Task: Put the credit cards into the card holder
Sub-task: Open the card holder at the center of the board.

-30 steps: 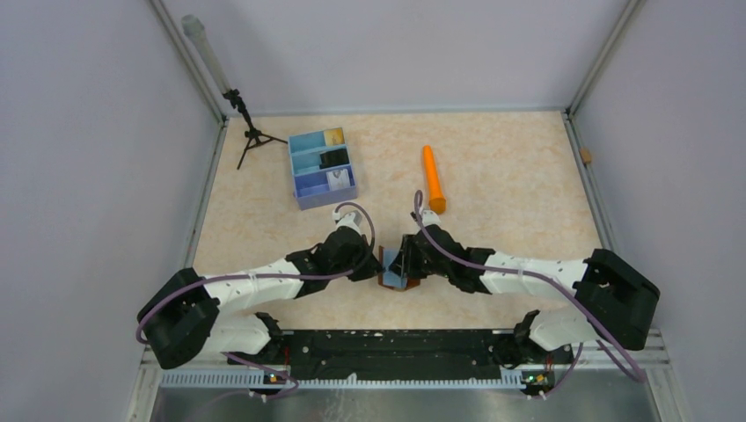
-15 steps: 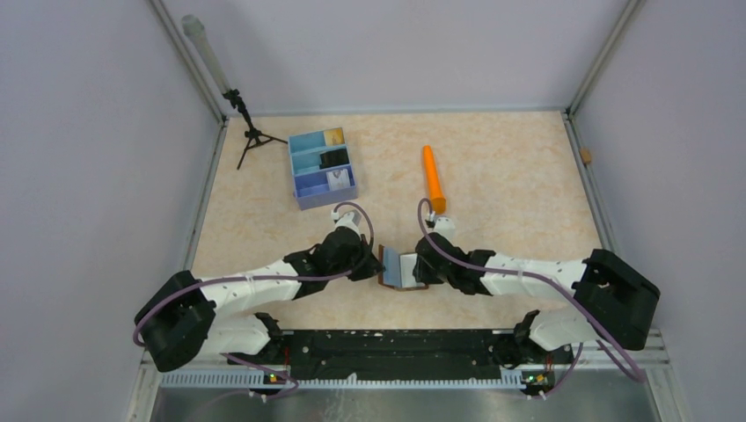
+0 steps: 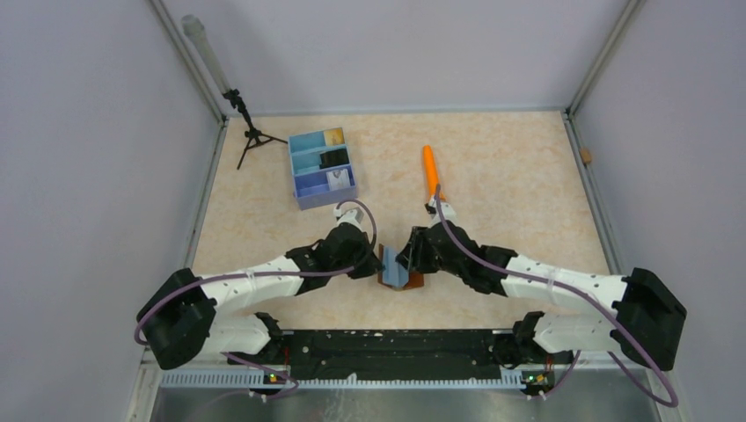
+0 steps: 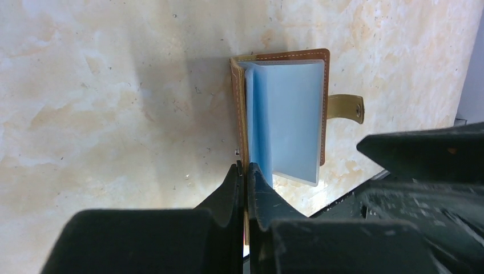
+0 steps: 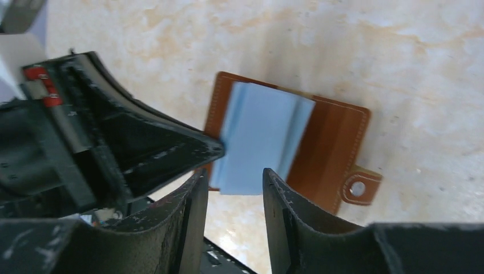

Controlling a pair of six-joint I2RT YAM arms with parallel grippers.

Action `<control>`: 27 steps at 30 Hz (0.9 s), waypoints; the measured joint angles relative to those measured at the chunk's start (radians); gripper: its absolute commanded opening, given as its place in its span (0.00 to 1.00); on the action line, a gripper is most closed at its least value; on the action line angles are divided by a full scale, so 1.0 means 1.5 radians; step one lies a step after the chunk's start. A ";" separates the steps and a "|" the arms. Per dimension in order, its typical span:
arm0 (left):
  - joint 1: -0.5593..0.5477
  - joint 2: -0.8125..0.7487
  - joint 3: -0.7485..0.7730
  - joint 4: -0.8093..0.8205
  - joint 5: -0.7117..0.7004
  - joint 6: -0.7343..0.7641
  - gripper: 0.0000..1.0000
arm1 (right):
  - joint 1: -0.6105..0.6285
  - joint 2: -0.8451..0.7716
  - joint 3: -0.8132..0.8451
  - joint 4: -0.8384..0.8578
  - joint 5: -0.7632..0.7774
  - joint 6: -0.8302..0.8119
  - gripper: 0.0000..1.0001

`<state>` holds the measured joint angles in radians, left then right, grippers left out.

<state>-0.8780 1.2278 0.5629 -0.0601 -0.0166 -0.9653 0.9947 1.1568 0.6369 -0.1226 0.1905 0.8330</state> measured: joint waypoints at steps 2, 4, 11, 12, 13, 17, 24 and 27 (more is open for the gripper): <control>0.000 0.006 0.006 -0.004 0.000 0.002 0.00 | 0.000 0.004 0.005 0.020 -0.017 0.000 0.37; 0.000 0.008 0.009 -0.006 0.000 0.003 0.00 | 0.000 0.021 0.010 0.047 -0.038 0.002 0.35; 0.000 0.008 0.009 -0.010 0.000 0.005 0.00 | 0.001 0.089 0.010 0.116 -0.089 0.024 0.28; 0.000 0.008 0.009 -0.010 0.000 0.005 0.00 | 0.001 0.097 0.010 0.124 -0.091 0.029 0.28; 0.000 0.008 0.009 -0.010 0.000 0.005 0.00 | 0.002 0.104 0.010 0.132 -0.093 0.033 0.28; 0.000 0.008 0.009 -0.010 0.001 0.005 0.00 | 0.002 0.123 0.013 0.151 -0.095 0.046 0.27; 0.001 0.008 0.009 -0.017 -0.003 0.005 0.00 | 0.002 0.163 0.031 0.152 -0.080 0.064 0.27; 0.002 0.008 0.009 -0.021 -0.009 0.005 0.00 | 0.002 0.173 0.041 0.144 -0.068 0.071 0.27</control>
<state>-0.8757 1.2400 0.5766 -0.0910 -0.0296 -0.9581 0.9977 1.4170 0.6983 0.0933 0.0883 0.9398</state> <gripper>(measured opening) 0.015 0.272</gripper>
